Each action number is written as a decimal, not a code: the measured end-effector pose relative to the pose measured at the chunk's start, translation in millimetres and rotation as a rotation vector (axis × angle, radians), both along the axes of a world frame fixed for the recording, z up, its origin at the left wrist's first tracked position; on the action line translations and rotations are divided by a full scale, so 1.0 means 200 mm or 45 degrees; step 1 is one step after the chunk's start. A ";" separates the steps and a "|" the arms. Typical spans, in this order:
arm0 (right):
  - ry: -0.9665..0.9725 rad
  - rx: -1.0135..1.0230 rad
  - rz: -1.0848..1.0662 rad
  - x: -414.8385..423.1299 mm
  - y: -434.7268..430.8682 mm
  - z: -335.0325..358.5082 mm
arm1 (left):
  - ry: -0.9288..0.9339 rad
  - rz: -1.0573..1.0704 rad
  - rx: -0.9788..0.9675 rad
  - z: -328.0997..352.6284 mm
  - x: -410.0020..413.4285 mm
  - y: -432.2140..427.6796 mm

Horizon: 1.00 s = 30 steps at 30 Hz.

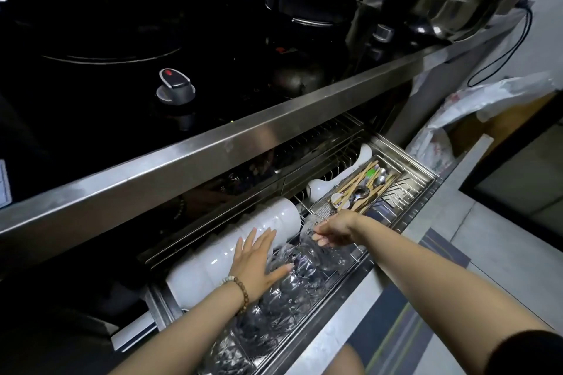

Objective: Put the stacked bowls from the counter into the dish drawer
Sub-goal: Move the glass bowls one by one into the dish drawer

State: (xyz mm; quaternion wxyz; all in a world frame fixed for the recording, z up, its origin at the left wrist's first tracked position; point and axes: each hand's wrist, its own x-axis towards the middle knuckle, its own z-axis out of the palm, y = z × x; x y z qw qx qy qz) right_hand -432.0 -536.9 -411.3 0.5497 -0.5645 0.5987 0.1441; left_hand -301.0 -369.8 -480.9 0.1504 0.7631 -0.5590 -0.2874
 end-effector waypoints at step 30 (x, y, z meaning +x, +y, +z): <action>-0.304 -1.453 0.181 -0.25 0.56 0.18 | -0.149 -0.098 -0.542 0.64 0.07 0.24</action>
